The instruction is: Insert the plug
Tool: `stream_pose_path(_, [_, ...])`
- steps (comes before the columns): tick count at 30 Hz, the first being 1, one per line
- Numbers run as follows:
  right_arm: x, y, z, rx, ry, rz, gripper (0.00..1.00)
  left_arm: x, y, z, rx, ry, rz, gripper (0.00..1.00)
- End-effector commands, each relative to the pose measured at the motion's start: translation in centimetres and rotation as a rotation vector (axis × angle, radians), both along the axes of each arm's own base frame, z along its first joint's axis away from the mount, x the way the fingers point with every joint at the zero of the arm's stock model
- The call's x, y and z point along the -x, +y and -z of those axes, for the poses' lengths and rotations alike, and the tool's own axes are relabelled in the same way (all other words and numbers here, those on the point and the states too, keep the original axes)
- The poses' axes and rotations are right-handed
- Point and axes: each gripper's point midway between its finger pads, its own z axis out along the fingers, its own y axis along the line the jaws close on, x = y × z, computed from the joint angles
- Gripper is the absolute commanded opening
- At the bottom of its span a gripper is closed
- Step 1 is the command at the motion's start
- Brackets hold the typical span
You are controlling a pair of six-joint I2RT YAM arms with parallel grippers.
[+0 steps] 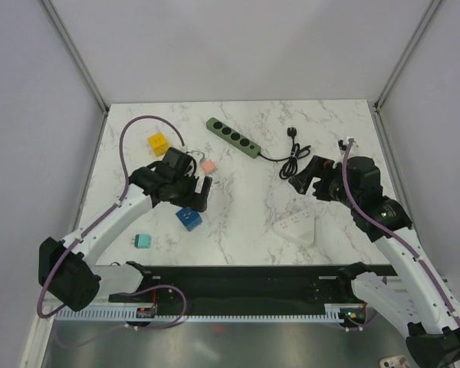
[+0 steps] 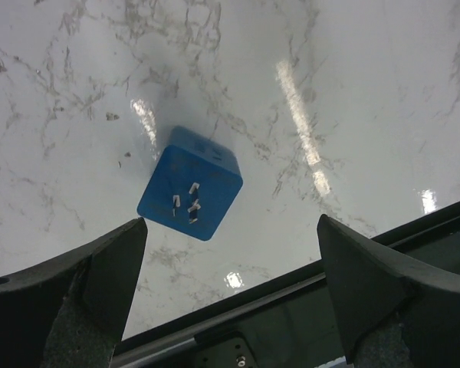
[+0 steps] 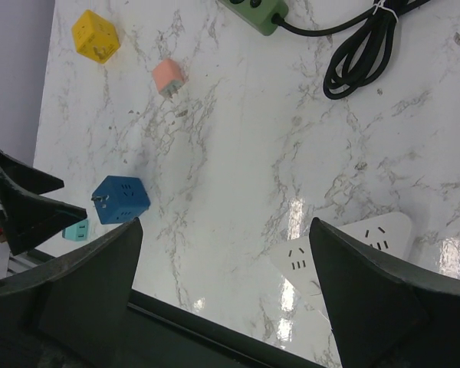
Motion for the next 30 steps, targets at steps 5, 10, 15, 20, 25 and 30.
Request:
stream_pose_path(5, [-0.3, -0.2, -0.9, -0.057, -0.053, 0.054, 0.98, -0.7, 2.0, 2.5, -0.177, 0.065, -0.005, 1.00])
stream_pose_path(10, [-0.3, 0.0, -1.1, -0.059, -0.058, 0.039, 0.98, -0.9, 2.6, 4.9, -0.251, 0.130, -0.015, 1.00])
stream_pose_path(15, [-0.4, 0.0, -0.9, -0.062, -0.053, 0.048, 0.98, -0.8, 2.5, 6.1, -0.271, 0.169, -0.017, 1.00])
stream_pose_path(20, [-0.3, 0.2, -1.0, -0.076, -0.061, 0.039, 0.98, -0.7, 2.4, 7.9, -0.309, 0.227, 0.000, 0.97])
stream_pose_path(25, [-0.4, 0.4, -1.4, -0.078, -0.069, 0.021, 0.98, -0.3, 2.1, 9.0, -0.338, 0.252, 0.021, 0.93])
stream_pose_path(30, [-0.2, 0.5, -1.9, -0.078, -0.089, 0.009, 0.98, 0.1, 1.6, 9.7, -0.329, 0.278, 0.038, 0.86])
